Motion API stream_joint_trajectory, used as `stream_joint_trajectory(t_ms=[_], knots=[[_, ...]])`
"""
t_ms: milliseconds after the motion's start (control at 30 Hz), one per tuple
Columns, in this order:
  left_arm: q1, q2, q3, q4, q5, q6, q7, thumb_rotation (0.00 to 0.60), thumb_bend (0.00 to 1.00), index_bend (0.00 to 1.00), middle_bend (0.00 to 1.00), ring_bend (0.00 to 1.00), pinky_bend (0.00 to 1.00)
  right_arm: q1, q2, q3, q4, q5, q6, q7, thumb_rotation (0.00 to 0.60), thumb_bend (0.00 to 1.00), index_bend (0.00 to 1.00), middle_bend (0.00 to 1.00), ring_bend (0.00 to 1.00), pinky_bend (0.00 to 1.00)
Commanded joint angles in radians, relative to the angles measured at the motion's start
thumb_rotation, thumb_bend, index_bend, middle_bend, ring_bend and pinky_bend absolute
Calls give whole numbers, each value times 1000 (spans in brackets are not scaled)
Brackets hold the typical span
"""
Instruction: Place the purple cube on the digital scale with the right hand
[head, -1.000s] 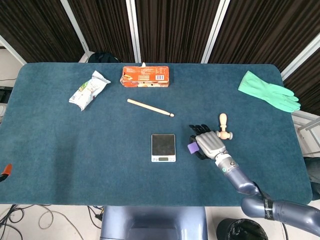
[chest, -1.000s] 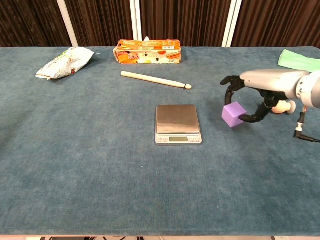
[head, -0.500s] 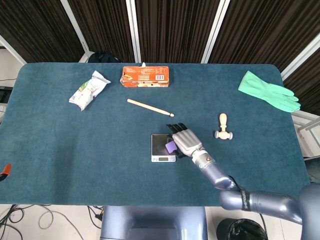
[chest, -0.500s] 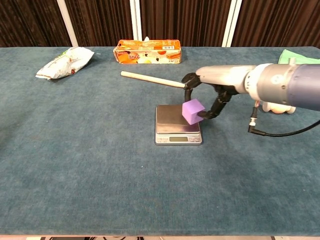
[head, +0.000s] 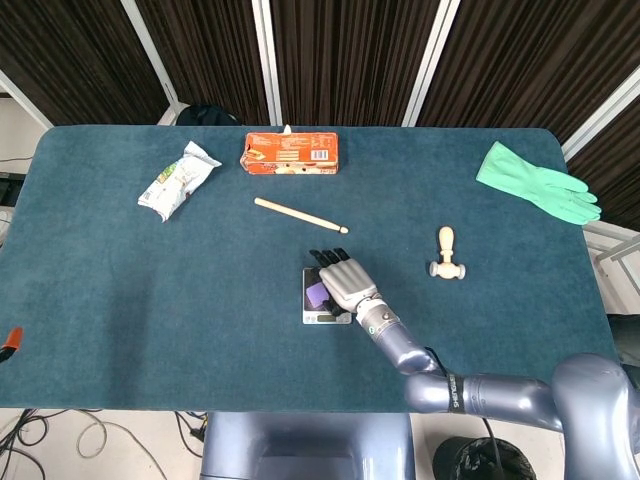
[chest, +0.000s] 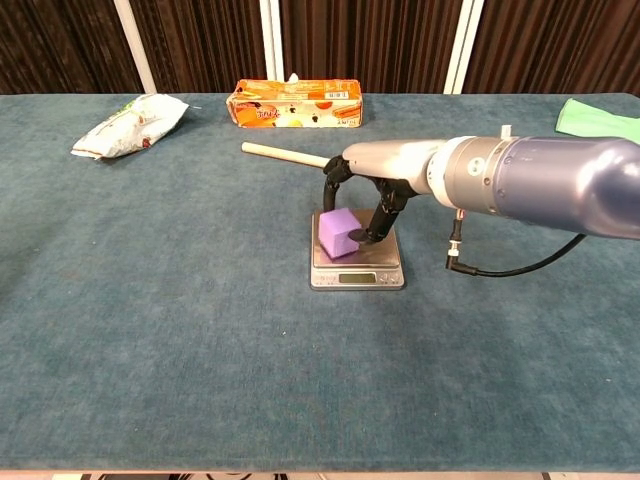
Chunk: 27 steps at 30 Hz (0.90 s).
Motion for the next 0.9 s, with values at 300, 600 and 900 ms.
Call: stream_joint_trajectory(t_ms=[300, 600, 900], knots=[[0, 2, 1, 0, 0, -1, -1, 600, 264, 101, 0, 0, 0, 51, 12, -22, -23, 151, 58, -91, 600, 380, 0, 0, 0, 0], [0, 2, 1, 0, 0, -1, -1, 600, 263, 101, 0, 0, 0, -47, 272, -88, -344, 30, 252, -118, 600, 370, 0, 0, 0, 0], [3, 3, 0, -6, 0, 6, 2, 600, 264, 102, 0, 0, 0, -367, 514, -332, -525, -414, 583, -9, 600, 370, 0, 0, 0, 0]])
